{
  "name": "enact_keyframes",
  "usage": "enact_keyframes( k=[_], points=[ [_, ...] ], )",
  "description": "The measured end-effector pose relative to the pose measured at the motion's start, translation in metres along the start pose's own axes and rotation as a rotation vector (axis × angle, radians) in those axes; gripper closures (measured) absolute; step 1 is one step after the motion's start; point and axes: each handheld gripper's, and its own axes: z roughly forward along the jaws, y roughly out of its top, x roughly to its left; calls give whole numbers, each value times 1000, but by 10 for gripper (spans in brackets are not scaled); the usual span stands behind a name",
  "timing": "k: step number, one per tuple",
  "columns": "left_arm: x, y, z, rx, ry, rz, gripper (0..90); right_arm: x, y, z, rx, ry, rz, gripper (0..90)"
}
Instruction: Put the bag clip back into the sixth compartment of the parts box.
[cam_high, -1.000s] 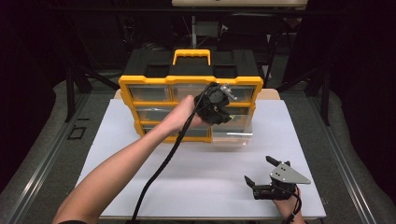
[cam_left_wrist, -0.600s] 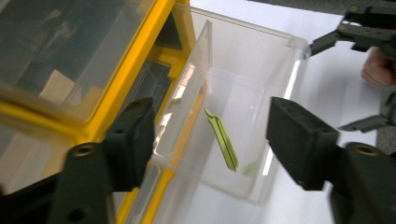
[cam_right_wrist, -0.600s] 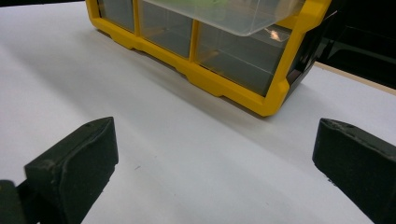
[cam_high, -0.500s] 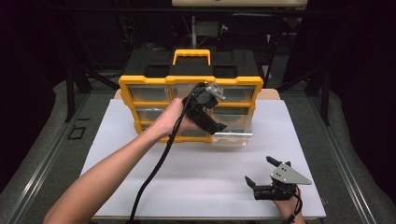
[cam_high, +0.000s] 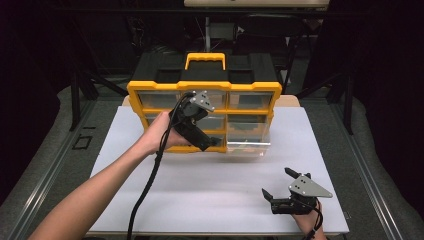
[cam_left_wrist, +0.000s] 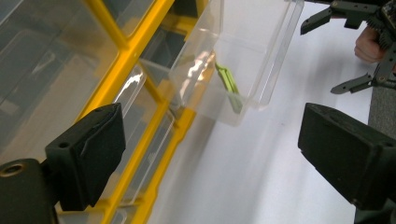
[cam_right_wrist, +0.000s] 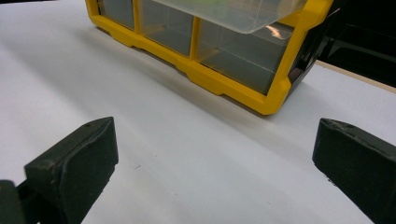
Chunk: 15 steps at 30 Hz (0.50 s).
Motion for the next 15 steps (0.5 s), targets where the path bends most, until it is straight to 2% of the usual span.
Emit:
enact_keyframes(
  k=[12, 15],
  points=[
    [-5, -30, -11, 20, 42, -14, 31, 1, 0, 0, 2, 1, 3, 0],
    [-3, -43, -13, 21, 46, -32, 29, 1, 0, 0, 1, 1, 3, 0]
  ],
)
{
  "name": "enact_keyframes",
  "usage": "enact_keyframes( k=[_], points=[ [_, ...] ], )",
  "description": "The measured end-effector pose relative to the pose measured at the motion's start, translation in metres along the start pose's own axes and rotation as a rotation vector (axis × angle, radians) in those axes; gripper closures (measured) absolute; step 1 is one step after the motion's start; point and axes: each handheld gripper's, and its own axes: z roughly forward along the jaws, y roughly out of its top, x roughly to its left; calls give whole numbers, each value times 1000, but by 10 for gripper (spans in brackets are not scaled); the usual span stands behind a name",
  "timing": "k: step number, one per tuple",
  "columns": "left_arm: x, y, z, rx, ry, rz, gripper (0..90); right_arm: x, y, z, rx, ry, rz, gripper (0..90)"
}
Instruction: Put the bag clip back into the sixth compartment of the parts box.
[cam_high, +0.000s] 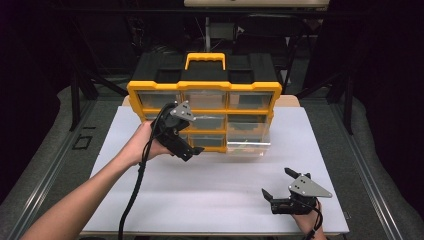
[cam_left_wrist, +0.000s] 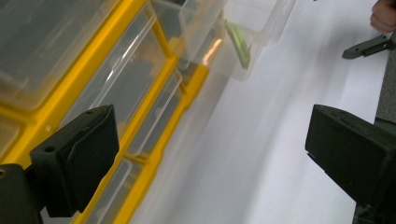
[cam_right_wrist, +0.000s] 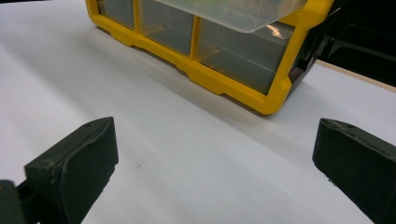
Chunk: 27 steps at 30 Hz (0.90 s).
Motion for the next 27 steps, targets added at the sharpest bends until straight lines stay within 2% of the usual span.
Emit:
enact_keyframes(
  k=[1, 7, 8, 12, 14, 15, 16, 18, 22, 23, 24, 25, 27],
  points=[
    [0, 0, 0, 0, 0, 0, 28, 0, 0, 0, 0, 0, 0, 0],
    [3, -26, -2, 6, 19, -48, 20, 0, 0, 0, 0, -2, -2, 0],
    [3, -26, -2, 6, 19, -48, 18, 0, 0, 0, 0, -2, -2, 0],
    [3, -41, 0, 16, 26, -68, 11, 0, 0, 0, 3, -2, -3, 0],
    [4, -54, 3, 26, 31, -89, 6, 1, 0, 0, 4, -3, -1, 0],
    [4, -54, 3, 26, 31, -89, 2, 1, 0, 0, 4, -3, -1, 0],
    [4, -63, 5, 27, 33, -106, 2, 1, 0, 0, 3, -3, -1, 0],
    [4, -68, 6, 28, 37, -113, 2, 1, 0, 0, 3, -3, -1, 0],
    [4, -92, 9, 10, 52, -159, 1, 1, 0, 0, 3, -3, 0, 0],
    [4, -92, 9, 10, 52, -159, 1, 1, 0, 0, 3, -3, 0, 0],
    [3, -102, 10, 1, 62, -180, 1, 1, 0, 0, 3, -3, -1, 0],
    [3, -102, 10, 1, 62, -180, 1, 1, 0, 0, 3, -3, -1, 0],
    [2, -114, 11, -10, 76, -199, 1, 1, 0, 1, 3, -2, -2, 0]
  ],
)
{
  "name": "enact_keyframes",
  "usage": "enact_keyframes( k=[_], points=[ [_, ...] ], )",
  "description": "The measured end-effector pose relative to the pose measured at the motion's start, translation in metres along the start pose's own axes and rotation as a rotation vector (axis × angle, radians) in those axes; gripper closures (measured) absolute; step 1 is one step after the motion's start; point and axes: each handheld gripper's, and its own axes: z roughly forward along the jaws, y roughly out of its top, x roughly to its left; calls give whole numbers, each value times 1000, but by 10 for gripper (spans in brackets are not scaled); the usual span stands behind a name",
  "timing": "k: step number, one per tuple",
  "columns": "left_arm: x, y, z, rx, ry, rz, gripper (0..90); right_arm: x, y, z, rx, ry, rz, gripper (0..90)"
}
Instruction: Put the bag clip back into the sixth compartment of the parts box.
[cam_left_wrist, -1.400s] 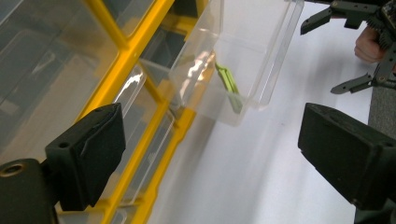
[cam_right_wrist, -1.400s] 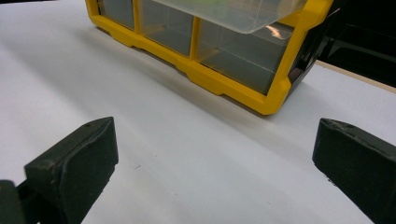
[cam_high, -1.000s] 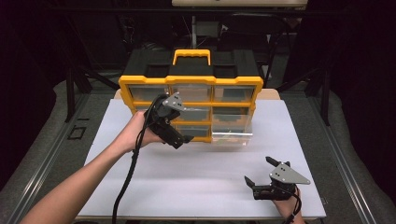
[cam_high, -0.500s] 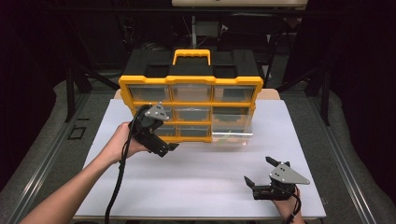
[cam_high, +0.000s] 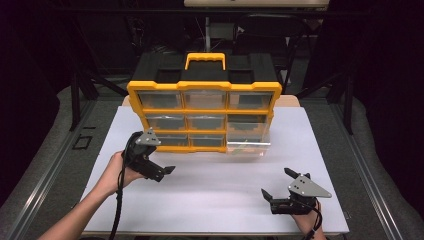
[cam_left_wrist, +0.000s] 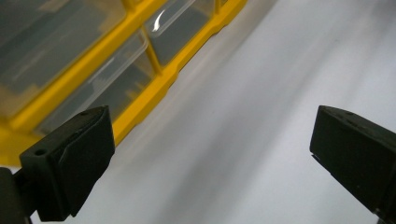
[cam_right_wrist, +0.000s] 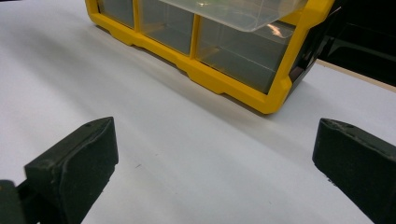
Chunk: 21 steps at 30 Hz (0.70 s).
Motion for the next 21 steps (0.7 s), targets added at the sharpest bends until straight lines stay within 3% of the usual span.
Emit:
enact_keyframes(
  k=[1, 2, 7, 12, 21],
  points=[
    [2, -11, 1, -4, 4, -24, 1, 0, 0, 0, 1, 0, -1, 0],
    [2, -11, 1, -4, 4, -24, 1, 0, 0, 0, 1, 0, 0, 0],
    [6, -41, 5, -27, 23, -76, 1, 1, 0, 1, 1, 4, -1, 0],
    [7, -58, 10, -38, 31, -97, 0, 0, 0, 1, 5, 1, -4, 0],
    [10, -95, 15, -80, 64, -172, 0, 0, 0, 1, 6, 2, -4, 0]
  ],
)
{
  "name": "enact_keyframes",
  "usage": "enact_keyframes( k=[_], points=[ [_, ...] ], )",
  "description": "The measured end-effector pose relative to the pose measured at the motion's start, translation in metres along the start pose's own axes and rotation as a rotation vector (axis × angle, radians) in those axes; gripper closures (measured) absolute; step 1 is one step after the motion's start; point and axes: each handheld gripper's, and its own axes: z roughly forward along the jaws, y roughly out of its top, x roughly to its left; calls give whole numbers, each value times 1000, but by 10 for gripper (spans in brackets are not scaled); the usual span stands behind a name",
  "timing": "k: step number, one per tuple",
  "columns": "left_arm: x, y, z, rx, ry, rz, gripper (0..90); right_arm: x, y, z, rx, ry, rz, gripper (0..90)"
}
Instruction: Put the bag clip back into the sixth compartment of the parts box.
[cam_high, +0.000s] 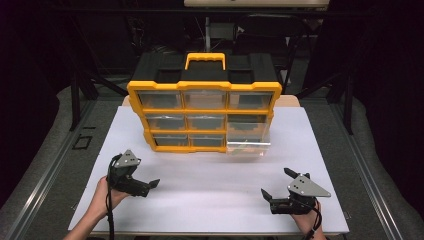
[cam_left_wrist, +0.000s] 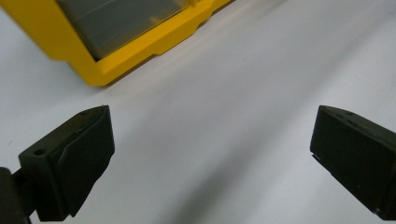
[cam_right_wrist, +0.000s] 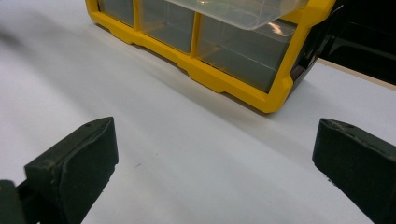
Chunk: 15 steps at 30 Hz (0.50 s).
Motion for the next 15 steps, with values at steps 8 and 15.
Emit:
enact_keyframes(
  k=[8, 15],
  points=[
    [3, -34, -3, -74, 39, -60, 0, 0, 0, 0, 2, -2, -1, 0],
    [2, -53, -7, -170, 65, -87, 0, 0, 0, 0, -1, -2, -2, 0]
  ],
)
